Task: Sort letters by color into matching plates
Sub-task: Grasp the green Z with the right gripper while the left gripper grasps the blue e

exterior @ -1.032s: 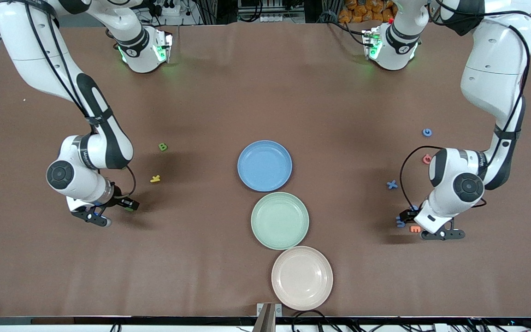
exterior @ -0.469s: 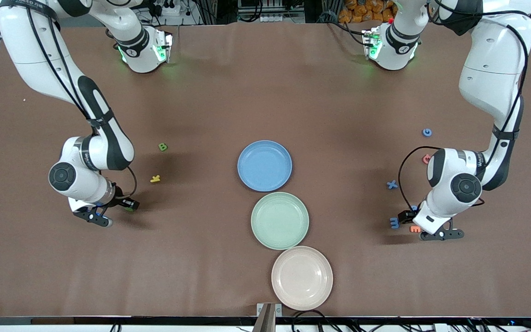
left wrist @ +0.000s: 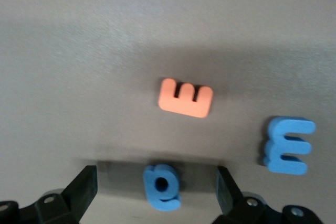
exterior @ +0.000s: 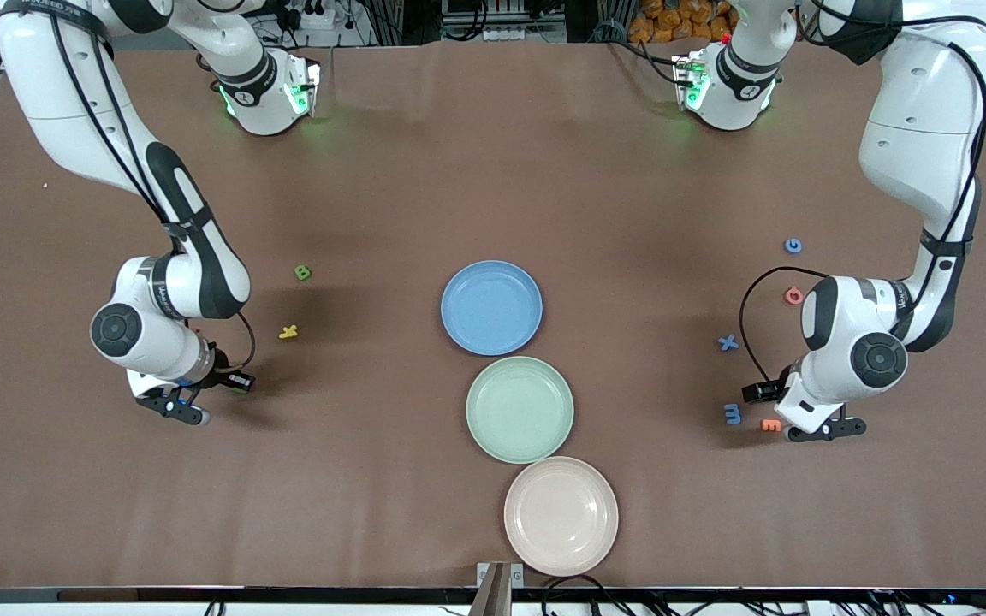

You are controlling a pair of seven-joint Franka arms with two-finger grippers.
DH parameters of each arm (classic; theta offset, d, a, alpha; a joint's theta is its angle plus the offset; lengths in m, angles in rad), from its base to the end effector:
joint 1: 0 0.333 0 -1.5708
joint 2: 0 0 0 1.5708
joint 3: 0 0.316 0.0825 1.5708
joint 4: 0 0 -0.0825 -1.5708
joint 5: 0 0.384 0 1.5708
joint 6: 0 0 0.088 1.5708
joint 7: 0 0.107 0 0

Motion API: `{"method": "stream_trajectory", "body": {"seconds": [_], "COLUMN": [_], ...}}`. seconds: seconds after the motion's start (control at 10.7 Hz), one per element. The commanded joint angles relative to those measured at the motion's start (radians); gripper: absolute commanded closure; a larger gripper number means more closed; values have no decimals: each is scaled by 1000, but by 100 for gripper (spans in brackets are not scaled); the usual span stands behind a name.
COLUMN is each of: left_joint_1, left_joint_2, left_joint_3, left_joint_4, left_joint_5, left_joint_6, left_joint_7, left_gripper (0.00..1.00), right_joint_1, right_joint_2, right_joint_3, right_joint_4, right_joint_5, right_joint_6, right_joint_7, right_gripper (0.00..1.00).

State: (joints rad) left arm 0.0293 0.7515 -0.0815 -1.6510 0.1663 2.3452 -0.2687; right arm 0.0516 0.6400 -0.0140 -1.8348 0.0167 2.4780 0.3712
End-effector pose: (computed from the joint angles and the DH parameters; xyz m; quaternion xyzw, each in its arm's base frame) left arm 0.6773 -0.0272 0.1688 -0.9975 -0.0586 0.0213 0.0336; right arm 0.6451 0.0247 0.1798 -0.9852 0.1711 -0.0014 0.0013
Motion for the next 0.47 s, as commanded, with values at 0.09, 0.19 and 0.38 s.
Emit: {"method": "stream_trajectory", "body": {"seconds": [0.09,0.19,0.38], "left_joint_1": [-2,1,17], "left_joint_2": [-4,-3,-3], "left_joint_3": [-14,-14,-14], "left_joint_4": [-7,-7,-7], "left_joint_5": [-37,-37,-42], "left_joint_6": [-23,-23,-23], "left_joint_7": [-11,-9,-4], "left_gripper": [0,0,0], "right_joint_1": [30,33,77], "right_joint_2": [-37,-60,-97], "right_joint_3": [3,5,8], "right_joint_4": [29,29,28], "right_joint_5": [3,3,3], "right_joint_6": [-72,-91,-120], "right_joint_7": [8,8,29], "right_gripper": [100,100,100]}}
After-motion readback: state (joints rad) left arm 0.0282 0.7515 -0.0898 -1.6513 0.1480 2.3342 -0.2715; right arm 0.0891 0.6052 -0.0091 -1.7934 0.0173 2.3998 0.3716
